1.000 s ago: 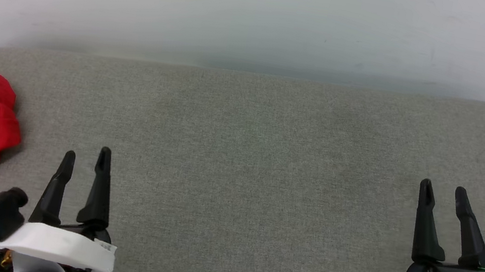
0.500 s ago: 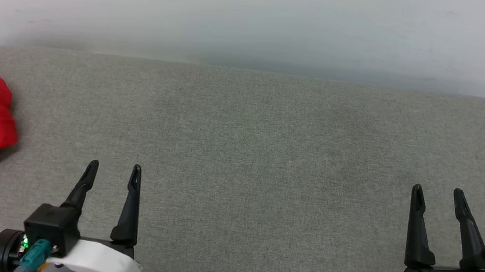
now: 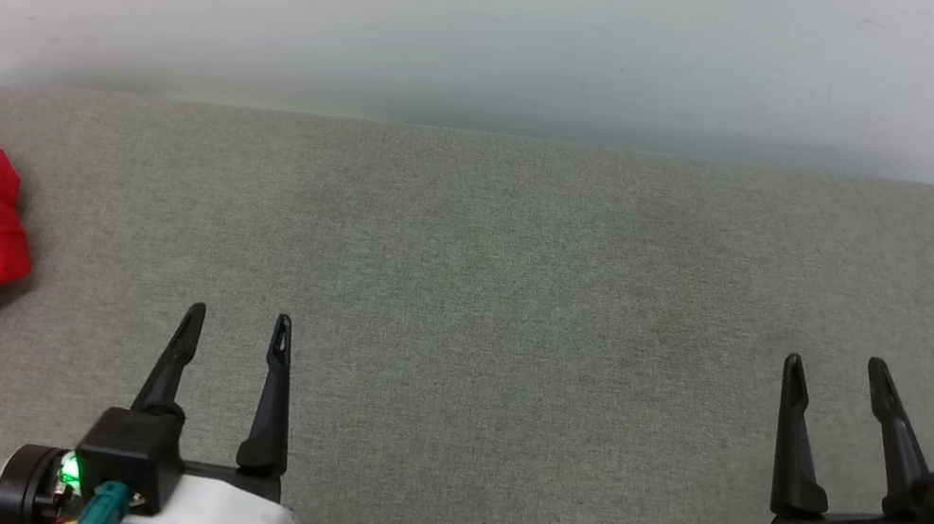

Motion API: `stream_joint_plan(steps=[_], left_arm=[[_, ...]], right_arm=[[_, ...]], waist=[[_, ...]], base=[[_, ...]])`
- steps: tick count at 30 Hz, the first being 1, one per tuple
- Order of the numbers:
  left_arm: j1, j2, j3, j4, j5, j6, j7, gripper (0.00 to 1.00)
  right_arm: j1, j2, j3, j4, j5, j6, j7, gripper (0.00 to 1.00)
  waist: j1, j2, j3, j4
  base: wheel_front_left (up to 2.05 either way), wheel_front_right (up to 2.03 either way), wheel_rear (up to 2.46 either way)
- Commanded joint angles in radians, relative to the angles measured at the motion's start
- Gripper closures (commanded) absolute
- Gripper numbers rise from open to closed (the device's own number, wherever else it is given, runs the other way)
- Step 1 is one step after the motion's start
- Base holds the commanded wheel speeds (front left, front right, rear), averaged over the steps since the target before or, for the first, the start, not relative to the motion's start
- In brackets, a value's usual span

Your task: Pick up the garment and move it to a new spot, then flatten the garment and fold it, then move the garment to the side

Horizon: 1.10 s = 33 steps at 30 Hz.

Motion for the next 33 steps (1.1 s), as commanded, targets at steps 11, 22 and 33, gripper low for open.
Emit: stream_joint_plan(steps=[11, 22, 33], left_arm=[[0.086, -0.118, 0.191, -0.041, 0.005, -0.224, -0.029, 0.0], [0.13, -0.227, 0.347, 0.068, 0.103, -0.465, -0.049, 0.0], [0.138, -0.243, 0.381, 0.097, 0.17, -0.517, -0.069, 0.0]], right_arm=[[0.008, -0.001, 0.006, 0.038, 0.117, 0.0, -0.03, 0.0], [0.014, 0.0, 0.021, 0.055, 0.059, 0.0, -0.051, 0.0], [0.016, 0.0, 0.038, 0.053, 0.01, 0.0, -0.07, 0.0]], waist=[[0.0, 0.0, 0.004, -0.003], [0.0, 0.0, 0.009, -0.007], [0.0, 0.0, 0.011, -0.012]], base=[[0.0, 0.0, 0.0], [0.0, 0.0, 0.0], [0.0, 0.0, 0.0]])
